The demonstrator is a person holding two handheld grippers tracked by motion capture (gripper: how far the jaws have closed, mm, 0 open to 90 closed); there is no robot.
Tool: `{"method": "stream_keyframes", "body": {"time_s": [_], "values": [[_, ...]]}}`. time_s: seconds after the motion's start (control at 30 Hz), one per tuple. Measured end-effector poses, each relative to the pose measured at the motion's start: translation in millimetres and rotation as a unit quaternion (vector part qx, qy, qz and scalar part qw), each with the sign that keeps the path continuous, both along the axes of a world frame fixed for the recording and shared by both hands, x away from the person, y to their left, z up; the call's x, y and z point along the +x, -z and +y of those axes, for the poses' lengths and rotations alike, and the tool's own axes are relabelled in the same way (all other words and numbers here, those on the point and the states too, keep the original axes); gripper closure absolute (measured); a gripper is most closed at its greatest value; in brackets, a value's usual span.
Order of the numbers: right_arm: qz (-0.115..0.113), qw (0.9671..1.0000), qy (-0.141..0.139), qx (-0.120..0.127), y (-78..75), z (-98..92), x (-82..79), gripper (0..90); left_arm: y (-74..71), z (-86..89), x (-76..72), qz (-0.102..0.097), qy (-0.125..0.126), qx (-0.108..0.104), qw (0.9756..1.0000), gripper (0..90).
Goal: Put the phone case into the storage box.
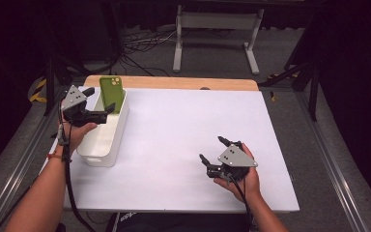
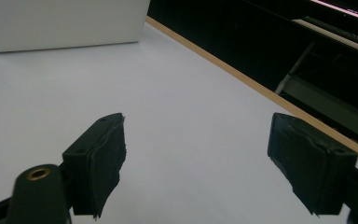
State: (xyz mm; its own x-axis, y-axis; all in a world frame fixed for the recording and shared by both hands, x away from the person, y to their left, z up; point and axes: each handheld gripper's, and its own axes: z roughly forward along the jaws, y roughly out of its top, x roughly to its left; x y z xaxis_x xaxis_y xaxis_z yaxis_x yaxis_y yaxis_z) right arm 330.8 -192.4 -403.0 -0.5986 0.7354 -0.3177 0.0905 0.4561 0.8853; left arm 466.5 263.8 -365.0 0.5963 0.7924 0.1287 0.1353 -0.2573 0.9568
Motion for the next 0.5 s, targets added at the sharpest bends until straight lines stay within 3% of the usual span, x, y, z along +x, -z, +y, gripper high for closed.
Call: {"method": "stream_keyframes", "body": {"time_s": [0.23,0.5], "values": [[0.000,1.0000,0.002,-0.001,-1.0,-1.7,-0.7,20.1,-6.1,2.9,-10.3,-0.015,0.003,-0.014,0.9998,5.7],[-0.002,1.0000,0.005,0.002,-2.4,-3.4,-1.1,20.2,-6.6,1.1,-20.5,-0.014,0.018,-0.026,0.9994,5.4]]}}
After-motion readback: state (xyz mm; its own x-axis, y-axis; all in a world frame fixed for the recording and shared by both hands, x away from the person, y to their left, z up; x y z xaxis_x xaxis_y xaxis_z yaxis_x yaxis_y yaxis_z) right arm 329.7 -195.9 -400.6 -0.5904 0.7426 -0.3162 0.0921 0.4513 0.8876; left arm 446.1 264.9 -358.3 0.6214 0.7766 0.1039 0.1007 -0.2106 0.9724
